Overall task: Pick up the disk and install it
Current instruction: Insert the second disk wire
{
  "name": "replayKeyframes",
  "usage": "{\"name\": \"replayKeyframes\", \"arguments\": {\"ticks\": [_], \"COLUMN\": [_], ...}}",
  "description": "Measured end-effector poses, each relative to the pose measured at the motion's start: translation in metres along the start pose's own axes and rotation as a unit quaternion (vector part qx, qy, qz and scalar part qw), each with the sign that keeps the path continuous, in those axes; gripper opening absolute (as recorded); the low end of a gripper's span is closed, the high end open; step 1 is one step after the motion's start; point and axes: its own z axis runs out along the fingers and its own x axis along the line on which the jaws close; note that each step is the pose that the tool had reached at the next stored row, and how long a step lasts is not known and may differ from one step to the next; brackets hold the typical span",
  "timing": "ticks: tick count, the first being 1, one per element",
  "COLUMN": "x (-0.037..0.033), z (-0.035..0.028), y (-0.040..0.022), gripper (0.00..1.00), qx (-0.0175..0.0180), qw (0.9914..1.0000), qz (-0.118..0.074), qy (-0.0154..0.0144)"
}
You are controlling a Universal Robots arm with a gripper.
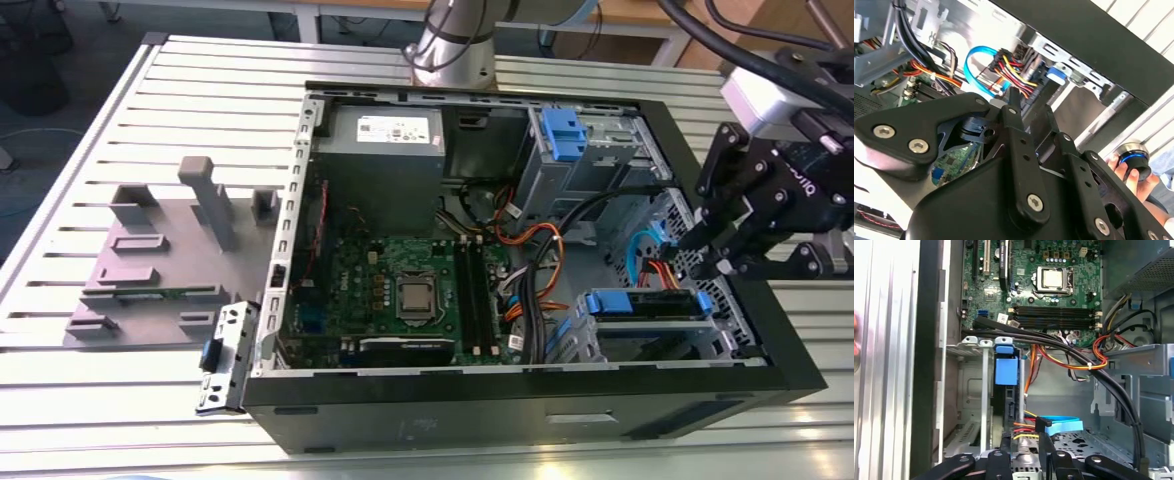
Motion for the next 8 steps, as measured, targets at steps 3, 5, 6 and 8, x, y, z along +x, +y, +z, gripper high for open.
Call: {"name": "replayKeyframes", "arguments": {"ticks": [3, 5, 6, 8], "x": [-0.0039, -0.0051, -0.0055, -0.0059], "z": [0.0002, 0.0003, 0.0003, 0.0003], "y": [0.0005, 0.0009, 0.0009, 0.0006], "gripper": [0.36, 0.36, 0.36, 0.36], "qx": [0.0, 0.0, 0.0, 0.0], "qw": [1.0, 1.0, 1.0, 1.0], "qz": [0.0, 0.0, 0.0, -0.001], "qy": [0.0, 0.0, -0.0001, 0.0]}}
